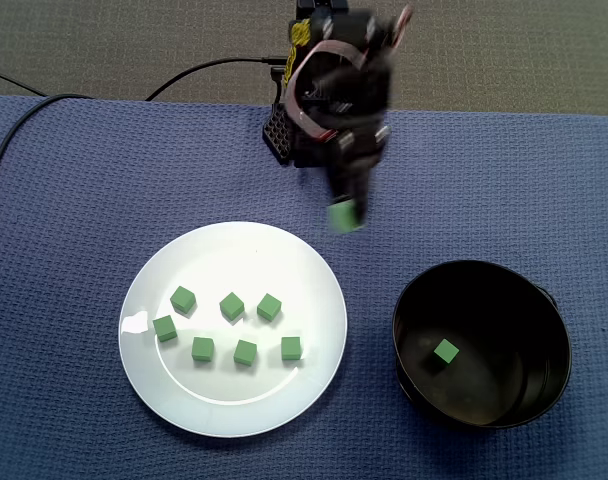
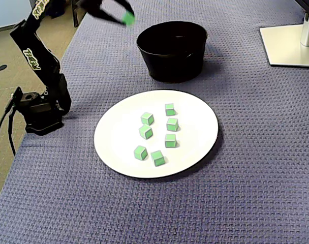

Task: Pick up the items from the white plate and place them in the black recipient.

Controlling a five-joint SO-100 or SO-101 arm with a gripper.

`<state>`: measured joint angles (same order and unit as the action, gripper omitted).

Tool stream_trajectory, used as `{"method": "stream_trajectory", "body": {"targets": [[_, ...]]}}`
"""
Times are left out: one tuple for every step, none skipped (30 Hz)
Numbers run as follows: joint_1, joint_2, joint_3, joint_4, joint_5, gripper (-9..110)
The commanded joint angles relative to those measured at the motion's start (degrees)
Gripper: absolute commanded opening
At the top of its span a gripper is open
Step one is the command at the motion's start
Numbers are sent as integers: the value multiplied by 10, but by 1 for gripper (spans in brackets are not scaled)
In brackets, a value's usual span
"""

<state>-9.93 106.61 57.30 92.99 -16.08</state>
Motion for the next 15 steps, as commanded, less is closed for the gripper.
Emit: {"method": "stream_trajectory", "body": {"targets": [[-96,-27,-54,-80,-112,0],[-108,-60,-60,-102,-137,0],[-117,-98,-73,-118,-149,0],[-124,-138,-85,-129,-156,0],[-131,-177,-93,-142,-163,0],[-137,-214,-95,-156,-172,0],[-142,-250,-95,-172,-178,0],[-148,-282,-93,-190,-173,0],[-154,-313,-92,-204,-171,0],[-162,-338,-90,-218,-169,0],[-170,-359,-86,-233,-168,0],[-178,-380,-83,-246,-170,0],[-185,-398,-82,-254,-173,0],[-192,-415,-81,-265,-174,0],[-195,-431,-80,-276,-173,0]]}}
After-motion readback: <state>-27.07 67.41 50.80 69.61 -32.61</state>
